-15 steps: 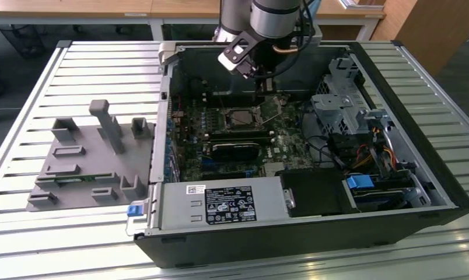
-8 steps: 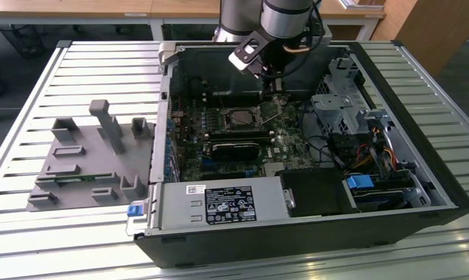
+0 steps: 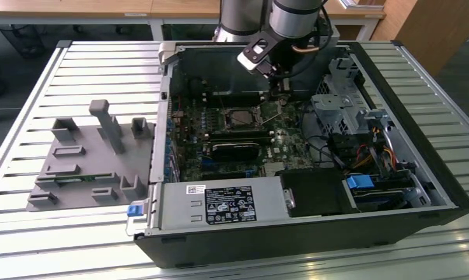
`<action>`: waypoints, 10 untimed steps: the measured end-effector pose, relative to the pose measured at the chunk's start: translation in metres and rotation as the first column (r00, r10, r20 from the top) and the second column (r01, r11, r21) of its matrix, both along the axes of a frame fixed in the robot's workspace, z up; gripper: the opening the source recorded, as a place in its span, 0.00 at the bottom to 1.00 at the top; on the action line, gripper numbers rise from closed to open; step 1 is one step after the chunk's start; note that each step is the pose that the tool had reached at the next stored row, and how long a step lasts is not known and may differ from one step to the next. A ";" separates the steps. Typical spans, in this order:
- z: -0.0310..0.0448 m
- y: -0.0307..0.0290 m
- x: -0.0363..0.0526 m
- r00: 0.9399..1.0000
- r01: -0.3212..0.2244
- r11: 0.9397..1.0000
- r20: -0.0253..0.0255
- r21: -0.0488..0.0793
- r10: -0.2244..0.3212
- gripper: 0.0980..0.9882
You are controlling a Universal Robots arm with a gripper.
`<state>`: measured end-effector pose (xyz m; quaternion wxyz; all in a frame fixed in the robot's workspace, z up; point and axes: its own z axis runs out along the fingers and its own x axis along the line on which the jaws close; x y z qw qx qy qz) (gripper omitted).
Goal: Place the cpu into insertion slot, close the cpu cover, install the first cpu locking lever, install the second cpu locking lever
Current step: 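Close the cpu cover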
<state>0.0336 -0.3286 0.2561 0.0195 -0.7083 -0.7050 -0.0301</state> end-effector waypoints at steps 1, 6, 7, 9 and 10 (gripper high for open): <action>0.0000 0.0000 0.0023 1.000 -0.002 1.000 0.000 0.000 0.002 0.01; -0.0004 0.0000 0.0096 1.000 -0.007 1.000 -0.001 0.000 0.007 0.01; -0.0005 0.0000 0.0103 1.000 -0.009 1.000 -0.001 0.000 0.009 0.01; -0.0007 0.0000 0.0112 1.000 -0.014 1.000 -0.001 0.000 0.014 0.01; -0.0008 0.0000 0.0119 1.000 -0.018 1.000 -0.001 0.000 0.018 0.01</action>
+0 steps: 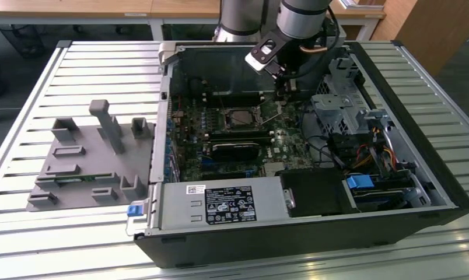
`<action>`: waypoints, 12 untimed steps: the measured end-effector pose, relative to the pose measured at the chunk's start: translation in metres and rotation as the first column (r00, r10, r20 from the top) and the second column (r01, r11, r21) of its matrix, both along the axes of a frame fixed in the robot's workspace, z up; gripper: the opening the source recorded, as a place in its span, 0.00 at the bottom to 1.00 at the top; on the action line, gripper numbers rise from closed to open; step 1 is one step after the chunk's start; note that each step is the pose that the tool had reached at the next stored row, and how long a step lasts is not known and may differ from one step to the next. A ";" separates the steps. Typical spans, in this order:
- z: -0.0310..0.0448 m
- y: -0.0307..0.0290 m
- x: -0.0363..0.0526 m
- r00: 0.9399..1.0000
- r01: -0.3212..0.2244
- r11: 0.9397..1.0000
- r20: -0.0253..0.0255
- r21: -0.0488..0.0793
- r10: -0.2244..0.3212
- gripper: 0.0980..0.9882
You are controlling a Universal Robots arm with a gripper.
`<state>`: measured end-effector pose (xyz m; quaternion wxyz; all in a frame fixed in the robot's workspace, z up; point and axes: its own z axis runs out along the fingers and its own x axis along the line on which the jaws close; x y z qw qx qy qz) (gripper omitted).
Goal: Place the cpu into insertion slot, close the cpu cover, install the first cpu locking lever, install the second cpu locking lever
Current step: 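Close the cpu cover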
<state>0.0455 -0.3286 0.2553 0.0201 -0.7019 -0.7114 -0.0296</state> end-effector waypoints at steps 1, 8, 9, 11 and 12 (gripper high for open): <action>-0.0002 0.0000 0.0009 1.000 -0.003 1.000 0.000 0.000 0.003 0.01; -0.0017 0.0008 0.0117 1.000 -0.004 1.000 0.000 0.000 0.004 0.01; -0.0020 0.0011 0.0128 1.000 -0.004 1.000 -0.001 0.000 0.004 0.01; -0.0024 0.0012 0.0139 1.000 -0.003 1.000 -0.001 -0.001 0.003 0.01; -0.0025 0.0013 0.0143 1.000 -0.003 1.000 -0.001 -0.001 0.003 0.01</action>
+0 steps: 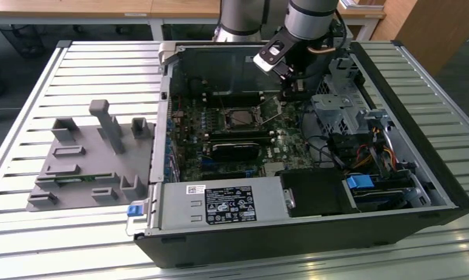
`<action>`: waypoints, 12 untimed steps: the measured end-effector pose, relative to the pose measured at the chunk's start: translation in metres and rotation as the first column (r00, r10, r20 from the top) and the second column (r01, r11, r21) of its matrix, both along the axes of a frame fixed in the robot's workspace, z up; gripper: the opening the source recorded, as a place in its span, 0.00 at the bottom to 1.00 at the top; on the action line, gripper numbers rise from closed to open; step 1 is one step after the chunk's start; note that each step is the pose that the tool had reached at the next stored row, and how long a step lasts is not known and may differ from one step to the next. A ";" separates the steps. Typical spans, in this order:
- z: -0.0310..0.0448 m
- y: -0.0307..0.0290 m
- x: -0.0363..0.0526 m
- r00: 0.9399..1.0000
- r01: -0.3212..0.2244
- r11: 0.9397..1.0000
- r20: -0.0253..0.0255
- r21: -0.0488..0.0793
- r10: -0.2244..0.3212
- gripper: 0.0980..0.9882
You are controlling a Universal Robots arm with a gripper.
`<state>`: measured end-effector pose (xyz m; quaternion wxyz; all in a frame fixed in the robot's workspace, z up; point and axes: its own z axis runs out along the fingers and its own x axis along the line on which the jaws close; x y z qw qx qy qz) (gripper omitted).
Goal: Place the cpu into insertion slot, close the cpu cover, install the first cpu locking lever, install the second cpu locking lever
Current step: 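Close the cpu cover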
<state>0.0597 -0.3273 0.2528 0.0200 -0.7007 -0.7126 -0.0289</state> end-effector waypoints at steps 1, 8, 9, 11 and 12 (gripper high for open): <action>-0.0001 0.0001 0.0005 1.000 0.000 1.000 0.000 0.000 0.000 0.01; -0.0017 0.0021 0.0053 1.000 0.000 1.000 -0.001 -0.008 0.000 0.01; -0.0021 0.0026 0.0057 1.000 0.000 1.000 -0.001 -0.009 0.000 0.01; -0.0027 0.0032 0.0066 1.000 0.000 1.000 -0.001 -0.010 0.000 0.01; -0.0028 0.0033 0.0071 1.000 0.000 1.000 -0.002 -0.011 0.000 0.01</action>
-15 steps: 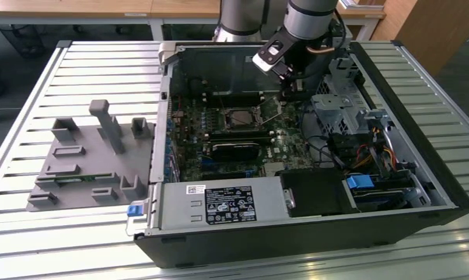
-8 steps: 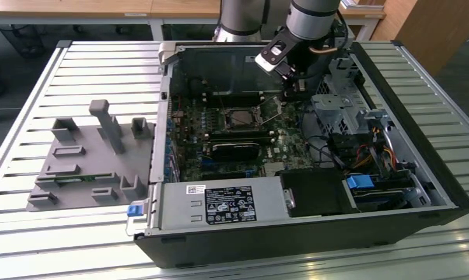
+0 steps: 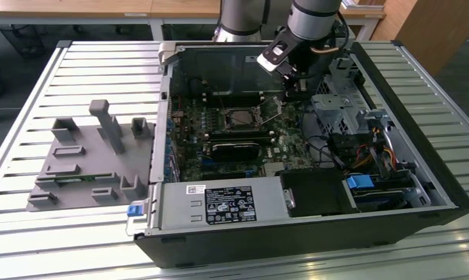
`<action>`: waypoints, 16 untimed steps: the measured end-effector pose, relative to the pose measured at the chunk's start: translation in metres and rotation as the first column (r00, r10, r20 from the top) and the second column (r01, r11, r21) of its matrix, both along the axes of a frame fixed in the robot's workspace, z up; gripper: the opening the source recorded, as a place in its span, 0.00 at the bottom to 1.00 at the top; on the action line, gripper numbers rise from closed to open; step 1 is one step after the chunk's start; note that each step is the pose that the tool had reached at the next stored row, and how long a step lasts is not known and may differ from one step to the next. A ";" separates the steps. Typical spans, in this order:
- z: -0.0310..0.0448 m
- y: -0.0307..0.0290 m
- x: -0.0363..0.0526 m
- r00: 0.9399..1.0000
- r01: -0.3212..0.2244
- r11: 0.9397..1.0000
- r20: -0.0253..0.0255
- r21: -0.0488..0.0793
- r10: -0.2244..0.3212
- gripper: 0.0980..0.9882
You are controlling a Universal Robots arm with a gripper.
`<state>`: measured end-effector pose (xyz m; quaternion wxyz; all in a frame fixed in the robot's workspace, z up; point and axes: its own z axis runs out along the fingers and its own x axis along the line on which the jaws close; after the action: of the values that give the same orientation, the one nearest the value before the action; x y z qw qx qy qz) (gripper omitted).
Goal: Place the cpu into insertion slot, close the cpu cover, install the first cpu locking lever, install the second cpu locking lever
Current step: 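Close the cpu cover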
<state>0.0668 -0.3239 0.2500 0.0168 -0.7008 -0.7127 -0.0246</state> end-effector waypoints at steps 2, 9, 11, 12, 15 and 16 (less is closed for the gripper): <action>-0.0001 0.0001 0.0011 1.000 0.000 1.000 -0.001 0.000 0.000 0.01; -0.0021 0.0007 0.0059 1.000 0.000 1.000 -0.002 -0.001 0.000 0.01; -0.0033 0.0007 0.0065 1.000 0.000 1.000 -0.003 -0.001 0.000 0.01; -0.0040 0.0007 0.0067 1.000 0.000 1.000 -0.004 -0.001 0.000 0.01; -0.0067 0.0010 0.0071 1.000 0.000 1.000 -0.005 -0.002 0.000 0.01; -0.0076 0.0011 0.0071 1.000 0.000 1.000 -0.006 -0.002 0.000 0.01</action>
<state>0.0739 -0.3228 0.2424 0.0182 -0.7009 -0.7127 -0.0220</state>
